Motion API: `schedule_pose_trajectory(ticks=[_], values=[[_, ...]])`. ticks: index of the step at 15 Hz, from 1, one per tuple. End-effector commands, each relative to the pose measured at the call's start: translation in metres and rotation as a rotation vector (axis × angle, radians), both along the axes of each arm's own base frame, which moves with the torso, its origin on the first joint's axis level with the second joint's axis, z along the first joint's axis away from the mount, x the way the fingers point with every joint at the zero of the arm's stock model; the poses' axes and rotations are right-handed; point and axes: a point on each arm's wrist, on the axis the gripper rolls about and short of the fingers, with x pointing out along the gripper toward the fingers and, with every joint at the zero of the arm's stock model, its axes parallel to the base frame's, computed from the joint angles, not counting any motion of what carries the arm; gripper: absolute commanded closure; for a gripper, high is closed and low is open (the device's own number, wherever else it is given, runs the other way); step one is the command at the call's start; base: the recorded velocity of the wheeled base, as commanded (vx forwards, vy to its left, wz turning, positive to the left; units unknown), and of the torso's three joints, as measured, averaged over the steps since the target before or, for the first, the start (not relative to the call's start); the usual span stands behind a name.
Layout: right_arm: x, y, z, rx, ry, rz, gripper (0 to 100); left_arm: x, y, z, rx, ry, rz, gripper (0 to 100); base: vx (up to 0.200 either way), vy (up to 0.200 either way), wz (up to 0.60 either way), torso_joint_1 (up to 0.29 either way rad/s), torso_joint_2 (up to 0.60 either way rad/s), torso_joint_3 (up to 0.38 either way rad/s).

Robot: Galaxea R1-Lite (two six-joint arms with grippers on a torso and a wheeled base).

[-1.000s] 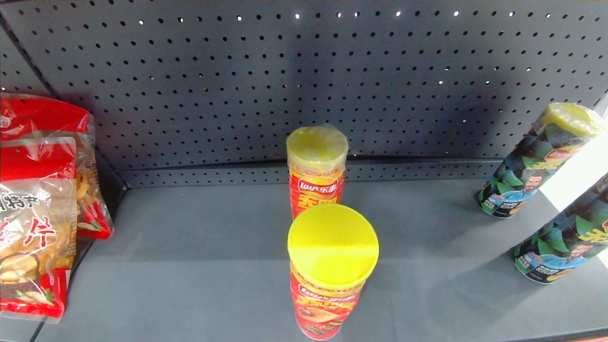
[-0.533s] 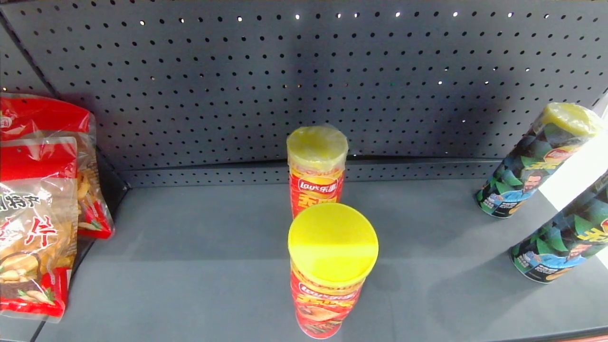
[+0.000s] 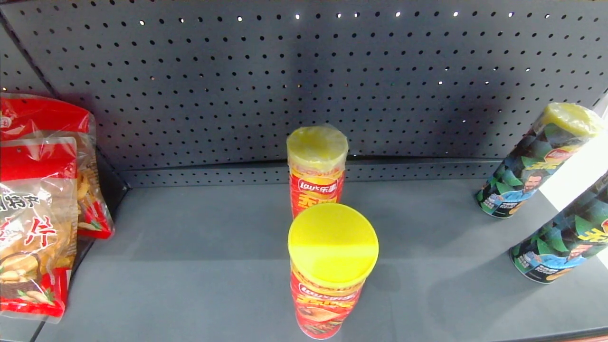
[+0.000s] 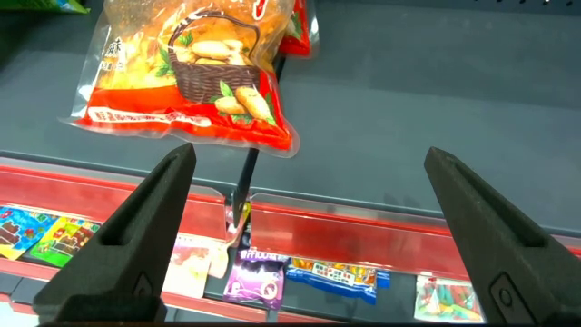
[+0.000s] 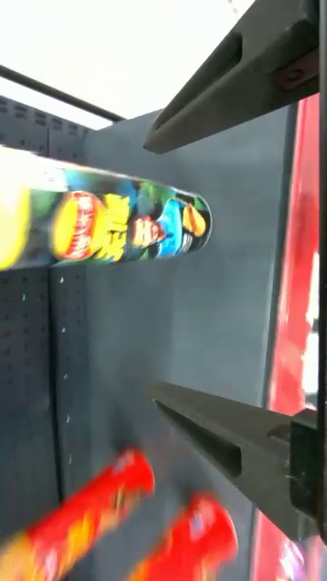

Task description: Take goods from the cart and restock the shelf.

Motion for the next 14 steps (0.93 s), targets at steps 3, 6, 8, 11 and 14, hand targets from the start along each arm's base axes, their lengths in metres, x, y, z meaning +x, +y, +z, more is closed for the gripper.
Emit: schedule_pose_trajectory(ticks=[3, 6, 8, 11, 14], values=[[0.014, 0.003, -0.066, -0.067, 0.004, -0.049, 0, 0.0, 0.0, 0.0, 0.0, 0.001, 0.001, 0, 0.0, 0.0, 0.0, 0.0, 0.0, 0.0], [0.005, 0.003, -0.078, -0.064, 0.021, -0.091, 0, 0.0, 0.0, 0.0, 0.0, 0.001, 0.001, 0, 0.0, 0.0, 0.0, 0.0, 0.0, 0.0], [-0.001, 0.003, -0.087, -0.072, 0.039, -0.138, 0, 0.0, 0.0, 0.0, 0.0, 0.001, 0.001, 0, 0.0, 0.0, 0.0, 0.0, 0.0, 0.0], [-0.006, 0.004, -0.1, -0.07, 0.103, -0.164, 0, 0.0, 0.0, 0.0, 0.0, 0.001, 0.001, 0, 0.0, 0.0, 0.0, 0.0, 0.0, 0.0], [-0.008, 0.004, -0.1, -0.064, 0.078, -0.167, 0, 0.0, 0.0, 0.0, 0.0, 0.003, 0.001, 0, 0.0, 0.0, 0.0, 0.0, 0.0, 0.0]])
